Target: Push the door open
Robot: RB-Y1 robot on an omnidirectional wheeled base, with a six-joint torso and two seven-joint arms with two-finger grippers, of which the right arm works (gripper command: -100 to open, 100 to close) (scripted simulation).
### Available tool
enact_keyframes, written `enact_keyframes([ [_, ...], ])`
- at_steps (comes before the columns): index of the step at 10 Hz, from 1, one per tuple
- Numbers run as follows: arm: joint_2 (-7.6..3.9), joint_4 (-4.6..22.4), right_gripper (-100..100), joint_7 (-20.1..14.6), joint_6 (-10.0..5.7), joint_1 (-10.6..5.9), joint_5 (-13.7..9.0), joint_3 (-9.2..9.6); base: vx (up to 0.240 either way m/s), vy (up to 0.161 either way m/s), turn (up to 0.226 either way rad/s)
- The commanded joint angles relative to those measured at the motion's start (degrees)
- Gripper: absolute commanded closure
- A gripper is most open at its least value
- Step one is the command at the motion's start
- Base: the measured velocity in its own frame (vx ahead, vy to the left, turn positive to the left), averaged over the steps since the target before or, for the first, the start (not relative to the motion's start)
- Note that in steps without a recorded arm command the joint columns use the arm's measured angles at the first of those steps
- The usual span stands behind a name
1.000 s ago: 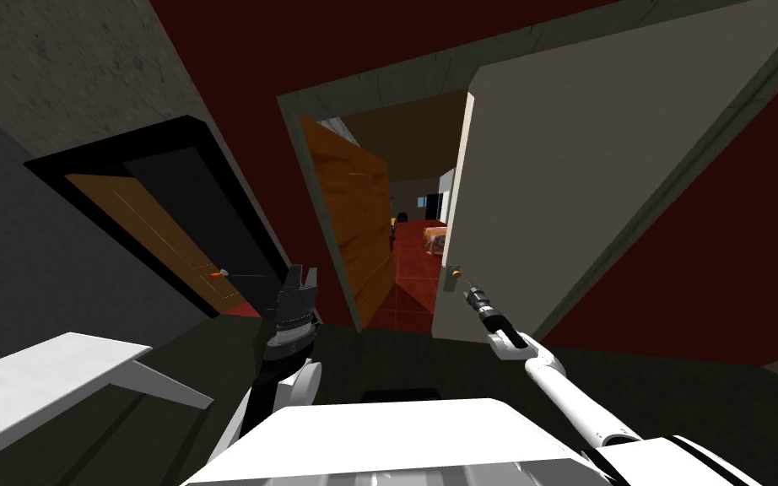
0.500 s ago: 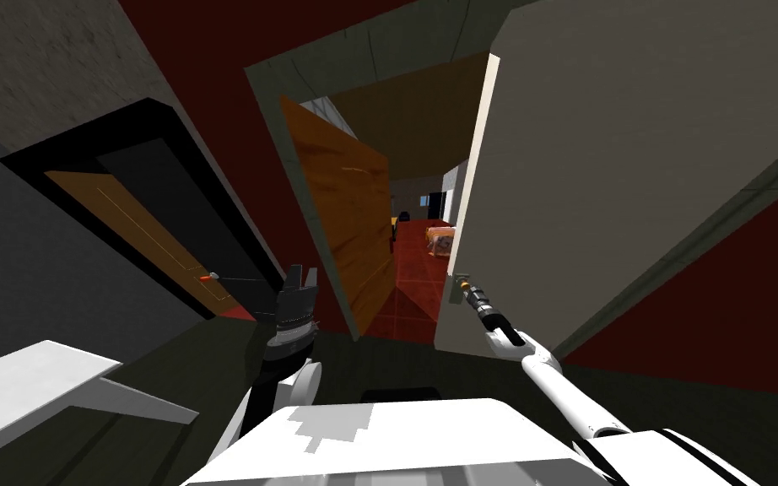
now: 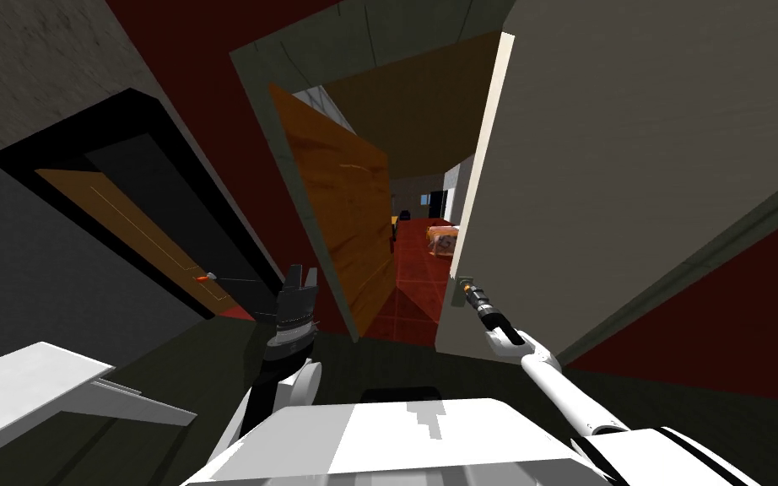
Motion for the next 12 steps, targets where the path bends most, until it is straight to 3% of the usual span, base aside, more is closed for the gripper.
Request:
enact_keyframes([
  [1, 0.11, 0.0, 100, 0.0, -0.04, 0.15, 0.0, 0.10, -0.005, -0.004, 0.007],
  [3, 0.11, 0.0, 100, 0.0, -0.04, 0.15, 0.0, 0.10, 0.000, 0.000, 0.000],
  [4, 0.83, 0.9, 100, 2.0, -0.19, -0.96, -0.3, -1.94, 0.063, -0.004, 0.031],
  [7, 1.33, 1.5, 100, 3.3, -0.32, -1.56, -0.6, -3.20, 0.100, -0.012, 0.024],
  [12, 3.29, 3.9, 100, 8.2, -0.81, -3.91, -1.5, -8.14, 0.093, -0.019, 0.027],
])
